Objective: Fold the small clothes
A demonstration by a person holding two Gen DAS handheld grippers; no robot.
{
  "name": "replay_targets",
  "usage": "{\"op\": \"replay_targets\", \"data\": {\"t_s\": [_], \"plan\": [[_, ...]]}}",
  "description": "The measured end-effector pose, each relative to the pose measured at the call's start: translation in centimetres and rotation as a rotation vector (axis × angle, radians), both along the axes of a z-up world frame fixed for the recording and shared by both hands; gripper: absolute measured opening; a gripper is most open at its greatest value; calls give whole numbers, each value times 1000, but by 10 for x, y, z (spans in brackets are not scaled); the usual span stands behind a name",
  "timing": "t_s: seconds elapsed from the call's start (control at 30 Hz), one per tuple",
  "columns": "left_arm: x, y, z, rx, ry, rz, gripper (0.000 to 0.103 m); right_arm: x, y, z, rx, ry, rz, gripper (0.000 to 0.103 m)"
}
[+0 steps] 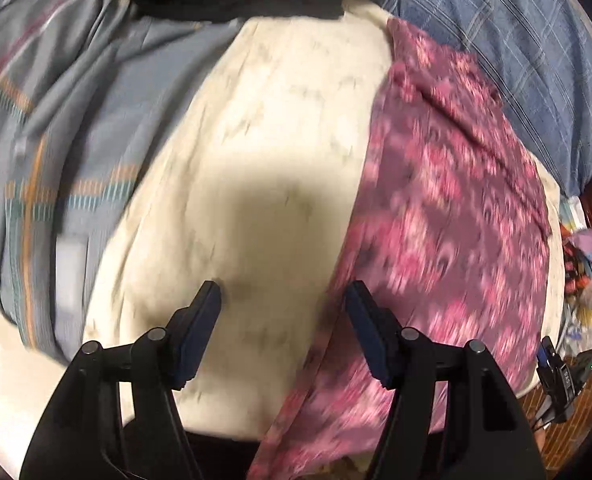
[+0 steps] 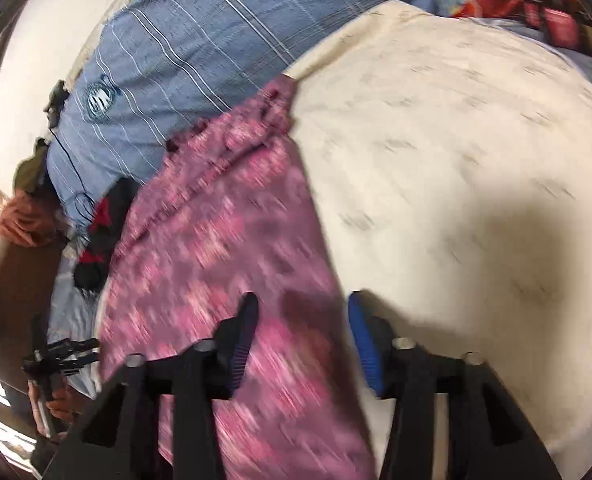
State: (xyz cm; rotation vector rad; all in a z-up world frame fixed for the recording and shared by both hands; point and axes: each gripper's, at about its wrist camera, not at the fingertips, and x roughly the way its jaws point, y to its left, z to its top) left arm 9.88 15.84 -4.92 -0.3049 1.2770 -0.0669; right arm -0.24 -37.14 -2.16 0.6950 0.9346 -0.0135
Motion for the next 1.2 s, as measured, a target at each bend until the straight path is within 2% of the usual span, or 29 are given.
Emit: {"op": "replay_targets", "data": {"t_s": [0.13,0.17,0.27,0.37,0.47,0.67,0.73,0.77,0.8,0.83,0.9,0.97,1.0,1.03,1.1,1.2], "plan": [[-27,-12,-1,3,-25,-71,82,-28,1,-8,56,15,6,51],[-34,-15,-2,8,-29,-91,83,-32,3,-8,66,18,14,52],[-48,-24,-4,28,-39,-142,84,-41,16,-13,112,51,99,54],[-54,-22,-7,-47,-14,-152,85,-47,31,-17,140,91,183,55],[-63,-21,-9,-90,14,-163,85,-51,41,-21,144,132,245,56],[-81,-21,-23,-155,111,-193,85,-50,42,-24,147,145,269,56],[-88,-25,-30,-150,134,-207,83,-50,42,-24,151,149,273,56],[-89,-26,-31,-137,132,-210,80,-51,42,-24,152,150,277,56],[-90,-27,-32,-131,129,-212,64,-52,43,-25,152,152,282,56],[-92,-27,-34,-147,137,-211,42,-52,43,-26,151,154,293,56],[-92,-26,-38,-196,160,-208,15,-52,44,-27,152,163,312,52],[-94,-29,-35,-202,150,-220,13,-54,47,-27,122,176,339,35],[-96,-30,-32,-210,143,-229,12,-55,49,-27,108,176,360,12],[-98,-30,-26,-247,131,-242,11,-56,50,-25,104,172,377,6],[-99,-32,-15,-285,100,-249,11,-60,48,-21,141,142,379,5],[-98,-32,12,-337,13,-251,11,-66,38,-3,236,40,353,5]]}}
